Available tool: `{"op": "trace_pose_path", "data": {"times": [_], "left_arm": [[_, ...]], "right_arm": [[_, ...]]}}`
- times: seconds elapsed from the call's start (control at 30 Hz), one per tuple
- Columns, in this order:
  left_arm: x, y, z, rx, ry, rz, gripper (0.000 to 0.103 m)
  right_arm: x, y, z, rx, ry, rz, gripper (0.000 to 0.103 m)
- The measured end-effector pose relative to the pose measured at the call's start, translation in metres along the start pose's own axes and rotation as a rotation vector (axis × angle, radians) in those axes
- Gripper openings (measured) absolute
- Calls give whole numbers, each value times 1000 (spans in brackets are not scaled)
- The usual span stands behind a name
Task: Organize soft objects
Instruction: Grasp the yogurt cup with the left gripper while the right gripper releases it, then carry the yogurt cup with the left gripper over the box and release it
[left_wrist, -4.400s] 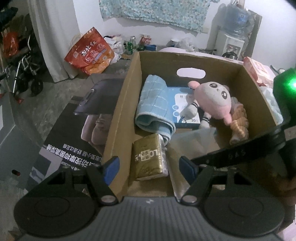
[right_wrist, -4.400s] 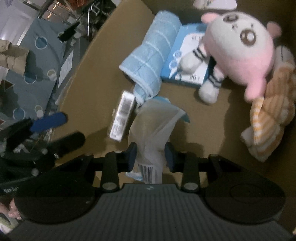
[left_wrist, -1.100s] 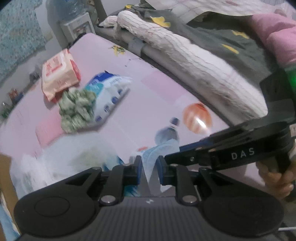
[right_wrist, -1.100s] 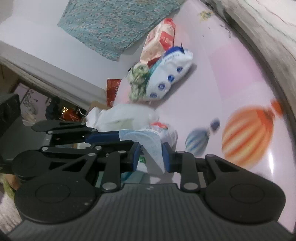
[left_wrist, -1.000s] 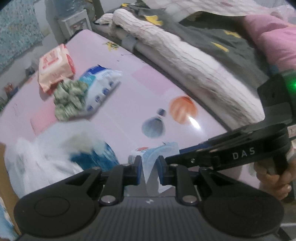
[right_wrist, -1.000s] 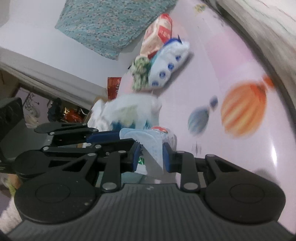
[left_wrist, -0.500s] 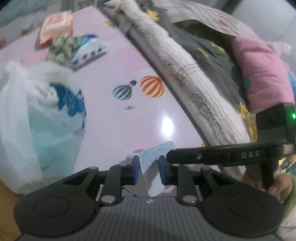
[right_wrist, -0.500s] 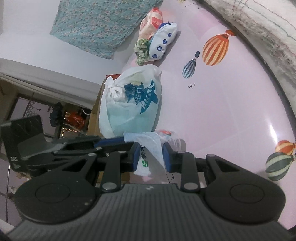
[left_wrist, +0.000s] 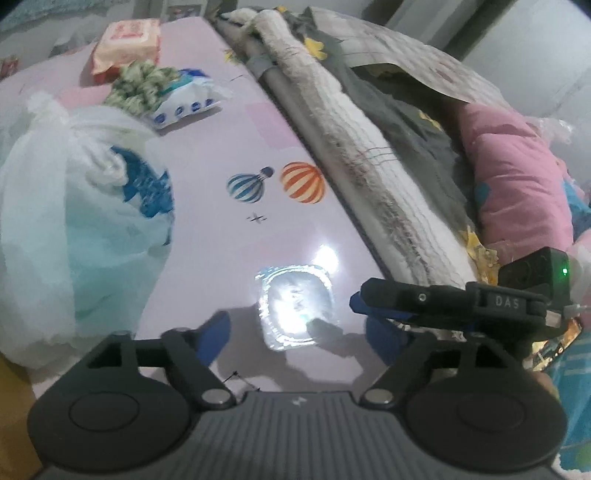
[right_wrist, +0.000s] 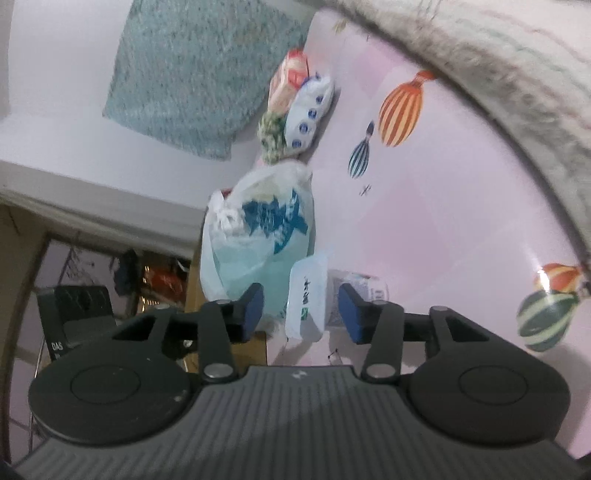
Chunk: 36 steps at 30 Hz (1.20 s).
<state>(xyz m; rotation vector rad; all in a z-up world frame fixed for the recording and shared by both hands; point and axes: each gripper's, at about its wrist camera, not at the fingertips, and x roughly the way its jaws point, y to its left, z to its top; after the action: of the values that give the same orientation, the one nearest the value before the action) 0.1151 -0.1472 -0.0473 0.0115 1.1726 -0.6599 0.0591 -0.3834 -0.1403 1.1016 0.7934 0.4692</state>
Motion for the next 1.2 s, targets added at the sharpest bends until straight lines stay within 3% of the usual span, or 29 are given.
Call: {"op": "trace_pose_path", "data": {"times": [0.17,0.3,0.43,0.73,1.03,1.2], "left_arm": [[13,-23,4,70,17,29,89],[32,-30,9,77,67,51,89],[47,-28,14,69,80,99,89],[66,-18,9,62,130,124,66],[50,-8,6,42,90,124,64],[13,-4,3,33,29,93,64]], "right_arm": [[-15,7,-10,-100,-74,-72,65],[-31,10,-19,-194,-142,-166,66],[-46,6,-24,-205,-169,-166,67],[-42,0,-30,-207,-164,-188,68],[-22,6,-35,-222,-128,-193,68],[-18,17,-34,-243,-122,-177,68]]}}
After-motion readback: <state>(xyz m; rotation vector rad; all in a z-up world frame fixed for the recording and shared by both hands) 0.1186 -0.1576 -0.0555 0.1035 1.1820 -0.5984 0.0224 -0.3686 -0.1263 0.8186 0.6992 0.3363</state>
